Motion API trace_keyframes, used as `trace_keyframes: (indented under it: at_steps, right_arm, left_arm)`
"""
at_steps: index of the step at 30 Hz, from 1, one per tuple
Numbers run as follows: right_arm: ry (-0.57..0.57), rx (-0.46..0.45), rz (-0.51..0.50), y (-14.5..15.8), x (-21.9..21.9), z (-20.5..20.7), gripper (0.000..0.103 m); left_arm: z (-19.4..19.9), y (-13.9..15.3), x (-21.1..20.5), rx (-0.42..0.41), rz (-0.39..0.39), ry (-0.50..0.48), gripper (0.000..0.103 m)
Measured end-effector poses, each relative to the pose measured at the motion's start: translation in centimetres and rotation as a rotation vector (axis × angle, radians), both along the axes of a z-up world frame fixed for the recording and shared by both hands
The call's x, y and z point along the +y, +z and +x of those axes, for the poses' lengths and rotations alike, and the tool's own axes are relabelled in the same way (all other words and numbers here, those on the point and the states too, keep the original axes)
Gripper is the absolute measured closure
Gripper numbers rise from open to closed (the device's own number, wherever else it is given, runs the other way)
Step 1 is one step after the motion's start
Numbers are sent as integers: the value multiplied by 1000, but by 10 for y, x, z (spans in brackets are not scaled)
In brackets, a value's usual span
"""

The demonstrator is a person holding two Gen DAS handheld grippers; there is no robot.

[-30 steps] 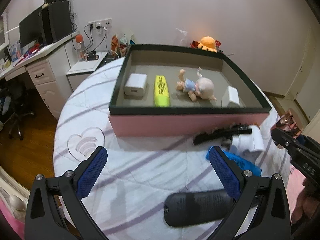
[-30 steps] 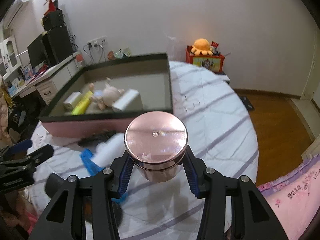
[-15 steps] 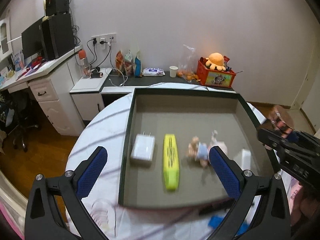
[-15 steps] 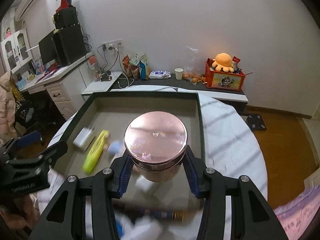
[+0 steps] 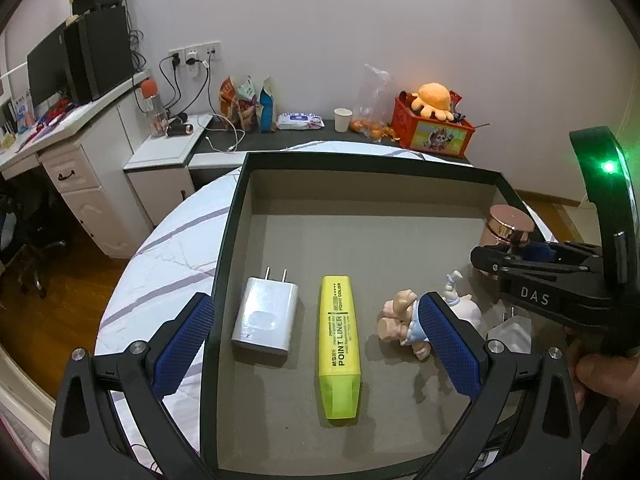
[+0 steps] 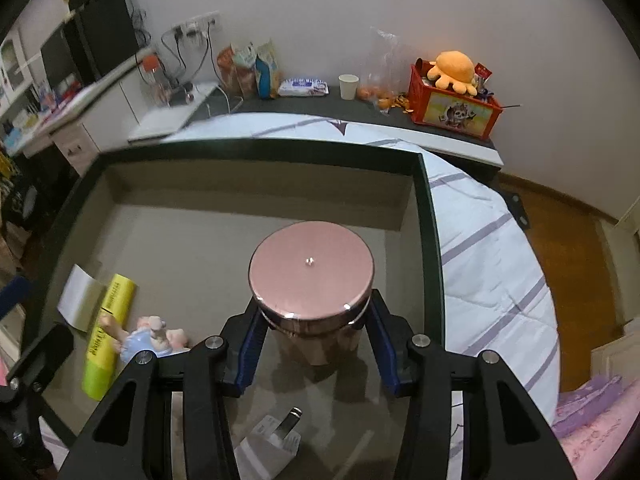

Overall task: Organize rigid objects
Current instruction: 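Carry the rose-gold jar into the box and open the right gripper, then withdraw the right gripper and move the left gripper toward the black remote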

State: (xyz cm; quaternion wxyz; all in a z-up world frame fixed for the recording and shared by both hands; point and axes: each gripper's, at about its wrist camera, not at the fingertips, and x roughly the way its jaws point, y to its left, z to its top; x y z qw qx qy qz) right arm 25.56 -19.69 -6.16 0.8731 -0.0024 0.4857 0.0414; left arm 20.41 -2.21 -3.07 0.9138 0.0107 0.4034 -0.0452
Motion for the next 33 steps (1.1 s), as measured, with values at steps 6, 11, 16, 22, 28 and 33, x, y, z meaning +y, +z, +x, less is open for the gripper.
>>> trace_keyframes:
  at_steps: [6,11,16,22,28,33]
  right_arm:
    - [3,17,-15,3,4,-3,43]
    - [1,-14,0,11,0,-18,41]
    - [-3,-87,18,27,-2,-41,29]
    - [-8,-173,59,48,-3,-84,23]
    - [-20,-236,100,59,-4,-142,23]
    - [-49,-253,152,55,-7,-195,19]
  left_arm:
    - [-7,4,3,-7,-8,-2,0]
    - [-19,9,1,-19,-13,-3,0]
    - [-39,19,-4,-45,-12,-7,0]
    - [-75,32,-10,-85,-1,-21,0]
    - [-114,34,-13,-111,16,-35,0]
    - [-142,31,-9,-115,13,-25,0]
